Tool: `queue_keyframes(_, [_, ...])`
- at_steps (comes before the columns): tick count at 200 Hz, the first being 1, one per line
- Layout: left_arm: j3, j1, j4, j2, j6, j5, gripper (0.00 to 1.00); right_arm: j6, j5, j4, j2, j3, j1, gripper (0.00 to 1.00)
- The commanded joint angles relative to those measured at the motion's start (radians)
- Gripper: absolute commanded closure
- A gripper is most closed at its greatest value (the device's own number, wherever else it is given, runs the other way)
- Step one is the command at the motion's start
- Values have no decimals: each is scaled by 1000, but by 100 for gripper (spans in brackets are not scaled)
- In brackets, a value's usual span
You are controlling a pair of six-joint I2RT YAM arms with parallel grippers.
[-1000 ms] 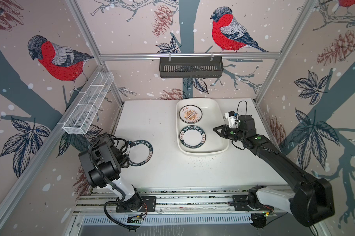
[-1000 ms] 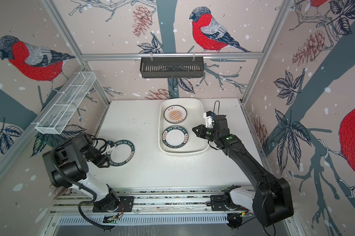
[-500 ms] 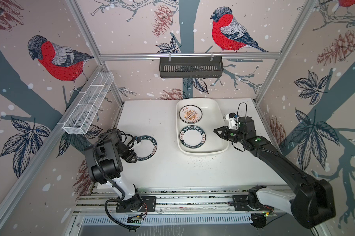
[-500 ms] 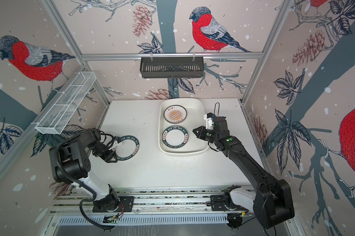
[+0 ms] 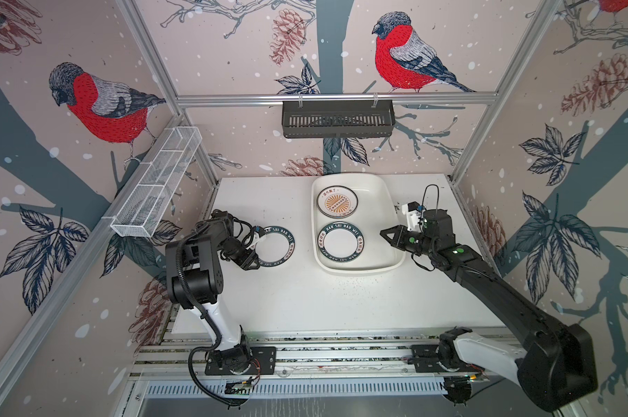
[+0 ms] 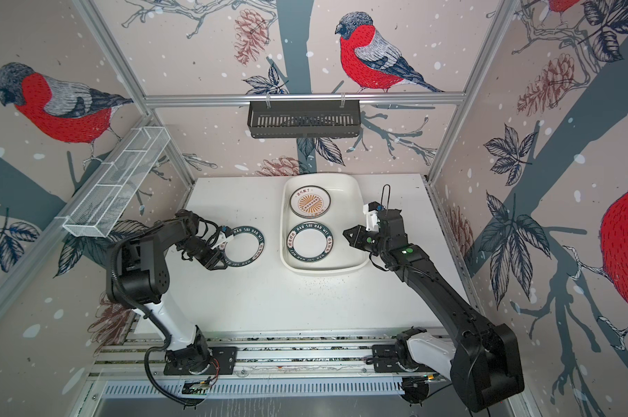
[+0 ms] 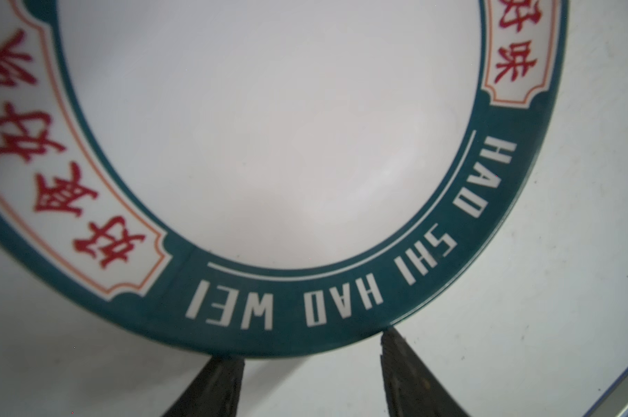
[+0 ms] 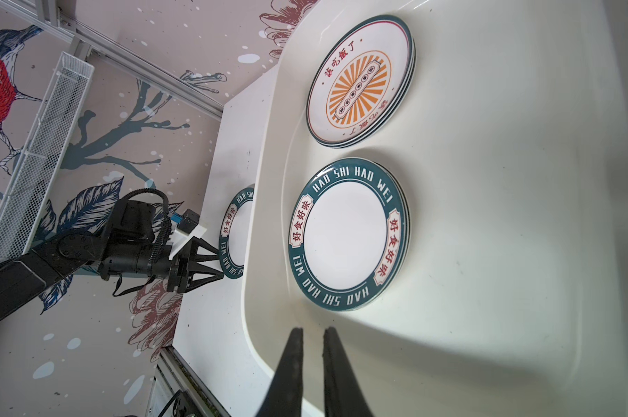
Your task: Place the plates into the plastic bin on the countertop
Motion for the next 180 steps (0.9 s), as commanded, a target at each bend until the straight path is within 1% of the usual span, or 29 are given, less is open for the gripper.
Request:
queue_keyframes(1, [-1, -14, 42, 20, -25, -1, 38, 8, 10, 10, -13, -6, 1, 85])
queue_keyframes(19, [-14, -14, 32, 3, -10, -14, 36, 9, 12, 10, -21, -9, -1, 85])
queue_keyframes(46, [-49, -10, 12, -64, 6, -28, 31, 13, 13, 13, -20, -10, 1, 85])
queue_keyframes(70, [-47, -2, -16, -112, -15, -6, 27, 23, 8, 34, -19, -18, 2, 84])
queue_keyframes(88, [-28, 1, -29, -140, -47, 17, 26, 32, -1, 53, -13, -21, 2, 84])
queue_keyframes(105, [2, 2, -33, -155, -90, 39, 25, 35, -3, 59, -12, -19, 8, 84])
queue_keyframes(132, [59, 2, 26, -176, -209, 46, 20, 35, -4, 62, -17, -17, 15, 84])
queue_keyframes(153, [142, 2, 29, -139, -272, 78, 19, 39, -11, 67, -22, -17, 20, 84])
queue_keyframes(163, [178, 2, 31, -113, -308, 93, 16, 43, -14, 70, -28, -19, 21, 84])
queue_keyframes(180, [229, 2, 39, -69, -361, 127, 16, 56, -15, 90, -41, -29, 25, 84])
